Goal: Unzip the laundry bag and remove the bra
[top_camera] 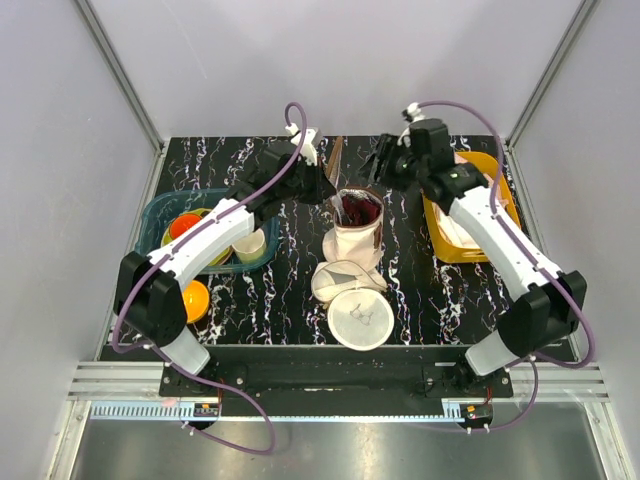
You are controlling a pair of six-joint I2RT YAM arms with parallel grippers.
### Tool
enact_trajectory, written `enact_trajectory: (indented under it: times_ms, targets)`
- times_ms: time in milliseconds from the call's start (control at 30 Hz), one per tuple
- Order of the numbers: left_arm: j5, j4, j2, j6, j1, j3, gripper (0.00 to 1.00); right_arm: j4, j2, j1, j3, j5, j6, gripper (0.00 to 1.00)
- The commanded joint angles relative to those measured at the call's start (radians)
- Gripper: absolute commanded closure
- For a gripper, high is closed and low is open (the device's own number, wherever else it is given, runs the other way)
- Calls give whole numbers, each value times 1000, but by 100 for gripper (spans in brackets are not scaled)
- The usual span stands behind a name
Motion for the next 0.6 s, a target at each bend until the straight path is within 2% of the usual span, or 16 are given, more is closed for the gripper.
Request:
enact_trajectory:
  times_ms: [0,200,367,567]
  targets:
    - [30,54,11,-1,1,48,100,-39,66,70,-48,-36,-29,41]
    - [41,61,18,-7,1,39,100,-104,144,118,-100,-14,-46,42]
    - [53,64,22,-9,1,42,100,-156,190,123,-125,118,-35,26]
    - [93,84,34,-26,-1,50,100,-132,281,124,-148,190,-17,24]
